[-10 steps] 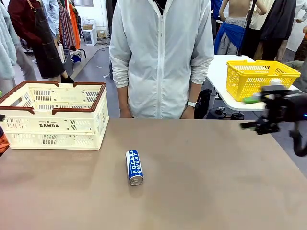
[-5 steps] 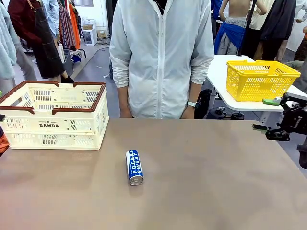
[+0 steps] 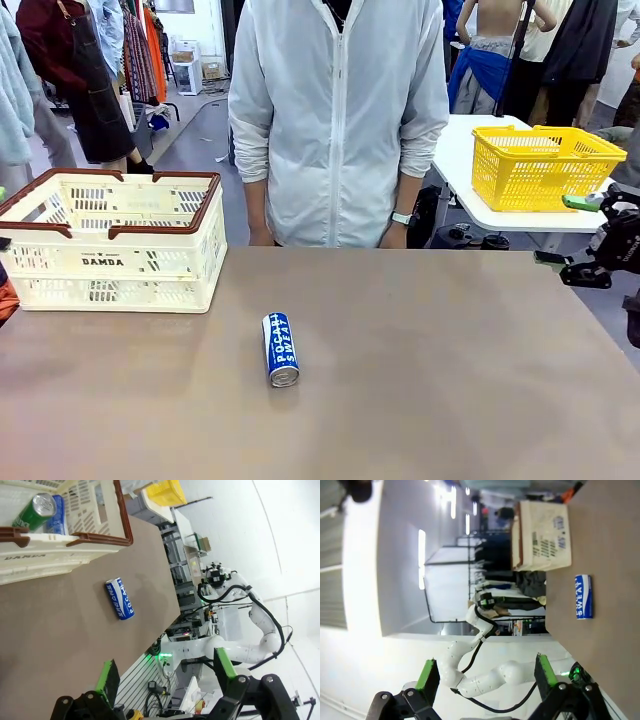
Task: Place the drinks into the Shopping basket.
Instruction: Pick up one drink and place it into the Shopping basket.
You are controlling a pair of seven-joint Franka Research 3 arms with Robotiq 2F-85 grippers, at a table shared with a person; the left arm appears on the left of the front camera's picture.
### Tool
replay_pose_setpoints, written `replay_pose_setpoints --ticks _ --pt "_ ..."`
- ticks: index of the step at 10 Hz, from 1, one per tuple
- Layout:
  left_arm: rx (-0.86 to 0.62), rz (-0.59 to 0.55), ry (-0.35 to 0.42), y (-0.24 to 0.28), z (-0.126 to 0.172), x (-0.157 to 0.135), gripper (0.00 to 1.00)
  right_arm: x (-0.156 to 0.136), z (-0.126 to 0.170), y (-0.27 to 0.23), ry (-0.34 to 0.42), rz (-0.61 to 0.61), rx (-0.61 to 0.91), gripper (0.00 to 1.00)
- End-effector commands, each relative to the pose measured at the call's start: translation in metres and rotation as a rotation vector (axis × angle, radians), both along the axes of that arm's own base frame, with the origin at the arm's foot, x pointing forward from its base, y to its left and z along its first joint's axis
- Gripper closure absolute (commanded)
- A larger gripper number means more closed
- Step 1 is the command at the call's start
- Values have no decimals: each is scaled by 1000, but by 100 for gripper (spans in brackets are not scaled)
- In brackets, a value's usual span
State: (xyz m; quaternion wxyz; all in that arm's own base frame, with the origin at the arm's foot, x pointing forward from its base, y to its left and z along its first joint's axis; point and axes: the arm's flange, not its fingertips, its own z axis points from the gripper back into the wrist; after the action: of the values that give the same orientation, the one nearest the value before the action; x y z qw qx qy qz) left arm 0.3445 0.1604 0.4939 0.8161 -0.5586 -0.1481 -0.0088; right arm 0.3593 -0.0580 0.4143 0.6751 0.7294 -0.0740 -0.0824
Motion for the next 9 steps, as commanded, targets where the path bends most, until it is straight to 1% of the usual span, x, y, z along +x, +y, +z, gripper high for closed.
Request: replay_pose_setpoints --ticks 1,2,3,4,5,6,7,8,9 --pt "243 57 154 -74 55 -8 0 -3 0 -1 -8 10 -6 0" --pt "431 10 159 -131 74 0 0 -3 0 -1 -8 10 -6 0" --pt "577 -84 155 -186 86 9 0 -3 0 -1 -8 10 -6 0" --pt "773 -125 224 -236 87 21 0 -3 0 -1 -8 10 -6 0" --pt "900 -134 240 -285 83 34 0 -3 0 -1 -8 10 -6 0" --pt "1020 -88 248 -325 69 44 0 -3 0 -1 -8 10 -6 0" --pt "1097 -113 258 -361 47 50 0 -3 0 -1 -8 10 -6 0" --pt "1166 -77 238 -390 24 56 0 -3 0 -1 -8 10 -6 0" --pt "1197 -58 200 -413 1 60 0 -3 0 -1 -8 10 -6 0"
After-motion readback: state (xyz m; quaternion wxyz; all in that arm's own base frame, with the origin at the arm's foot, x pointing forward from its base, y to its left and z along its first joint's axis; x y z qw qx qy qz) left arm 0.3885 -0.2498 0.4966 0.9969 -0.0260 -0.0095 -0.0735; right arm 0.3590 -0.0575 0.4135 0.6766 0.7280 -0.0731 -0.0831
